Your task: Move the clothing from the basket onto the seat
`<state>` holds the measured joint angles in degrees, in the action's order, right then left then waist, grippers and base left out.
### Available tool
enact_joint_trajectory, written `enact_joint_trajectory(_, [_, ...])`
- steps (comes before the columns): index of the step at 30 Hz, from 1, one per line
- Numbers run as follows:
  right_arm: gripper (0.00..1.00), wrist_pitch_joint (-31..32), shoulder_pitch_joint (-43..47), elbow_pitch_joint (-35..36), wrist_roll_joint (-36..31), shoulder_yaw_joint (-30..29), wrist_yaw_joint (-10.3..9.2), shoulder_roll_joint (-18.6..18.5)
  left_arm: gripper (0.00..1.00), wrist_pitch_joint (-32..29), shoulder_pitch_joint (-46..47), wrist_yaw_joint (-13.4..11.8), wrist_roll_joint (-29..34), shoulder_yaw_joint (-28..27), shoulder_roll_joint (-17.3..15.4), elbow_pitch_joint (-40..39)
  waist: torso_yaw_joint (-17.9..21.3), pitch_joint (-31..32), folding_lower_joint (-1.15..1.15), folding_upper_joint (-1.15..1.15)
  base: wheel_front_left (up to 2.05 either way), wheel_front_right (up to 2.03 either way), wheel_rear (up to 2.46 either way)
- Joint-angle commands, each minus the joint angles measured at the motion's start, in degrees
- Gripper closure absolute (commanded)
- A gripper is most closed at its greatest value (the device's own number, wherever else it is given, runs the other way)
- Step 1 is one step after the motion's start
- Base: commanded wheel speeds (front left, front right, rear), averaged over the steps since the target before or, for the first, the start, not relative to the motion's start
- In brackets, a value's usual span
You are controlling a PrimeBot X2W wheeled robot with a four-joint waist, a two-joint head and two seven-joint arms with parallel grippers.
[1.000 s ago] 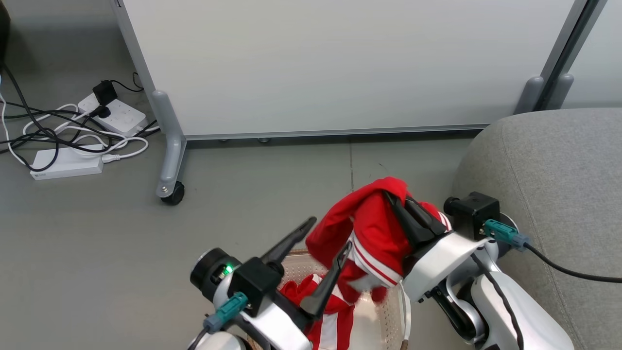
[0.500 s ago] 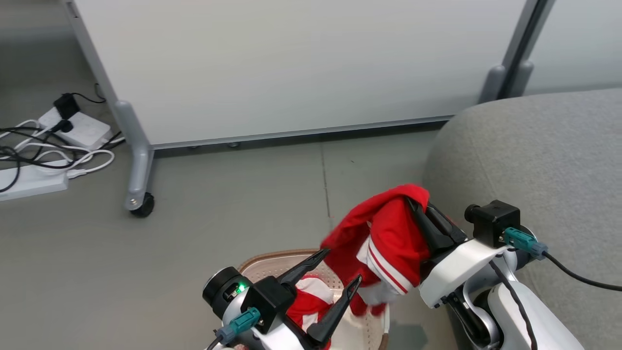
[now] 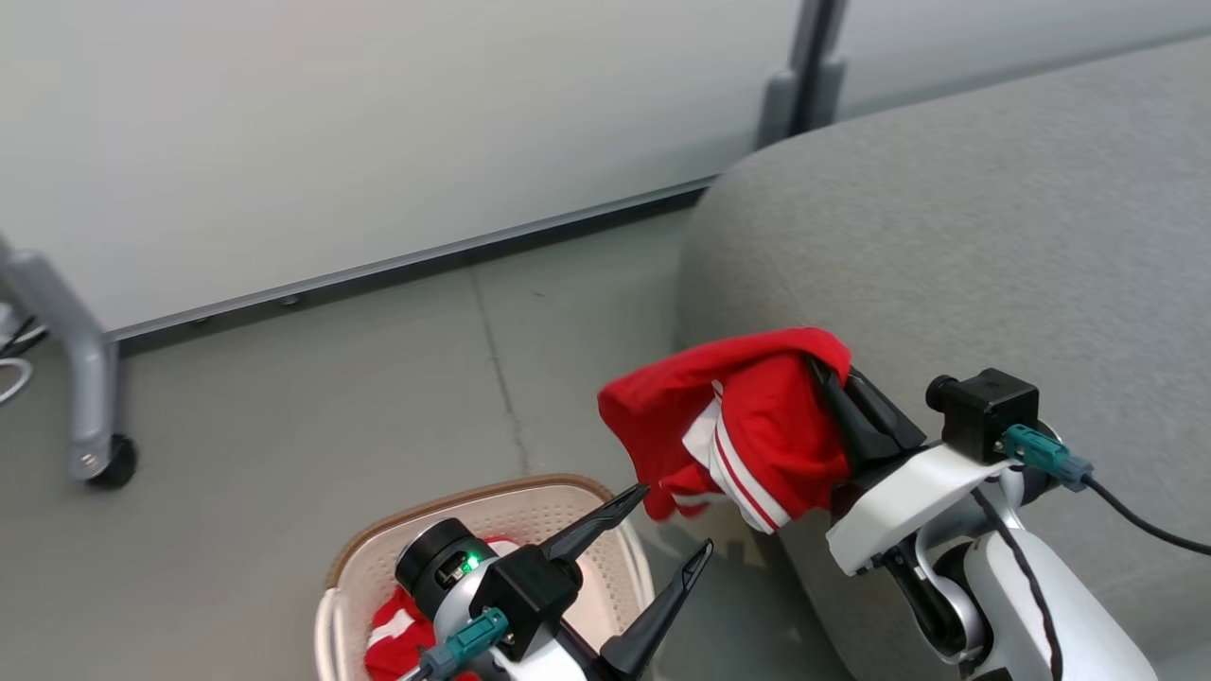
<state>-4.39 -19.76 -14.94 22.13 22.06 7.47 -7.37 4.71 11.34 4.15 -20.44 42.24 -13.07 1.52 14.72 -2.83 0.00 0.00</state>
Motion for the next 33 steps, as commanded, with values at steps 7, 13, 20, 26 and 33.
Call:
enact_joint_trajectory(7, [1.00,-1.03,-0.72,-0.30,-0.11,-2.37,0.06,0.05,0.00,-1.19,0.57,-0.03,0.16,0.79,-1.12,-1.61,10.46,-2.53,0.00,0.00,0.00,0.00,0.00])
enact_joint_trajectory(13, [1.00,-1.62,-0.19,-0.69,0.02,-4.04,0.05,0.31,0.00,-1.77,0.82,-0.61,0.07,0.75,-1.55,-2.45,13.27,-3.62,0.00,0.00,0.00,0.00,0.00])
enact_joint_trajectory(20, [1.00,-2.96,-1.33,-1.02,0.55,-5.28,0.05,1.09,0.00,-2.55,1.52,-1.17,0.70,0.88,-2.07,-3.75,14.98,-6.20,0.00,0.00,0.00,0.00,0.00])
enact_joint_trajectory(26, [1.00,-4.89,-4.39,-1.34,0.18,-9.16,0.06,1.37,0.00,-3.32,3.73,-1.55,1.34,0.10,-2.71,-5.10,14.24,-9.30,0.00,0.00,0.00,0.00,0.00])
enact_joint_trajectory(33, [1.00,-7.20,-13.27,-2.72,0.49,-18.28,0.05,-0.49,0.00,-4.63,8.85,-1.28,3.16,-0.46,-3.29,-7.42,11.51,-15.58,0.00,0.00,0.00,0.00,0.00])
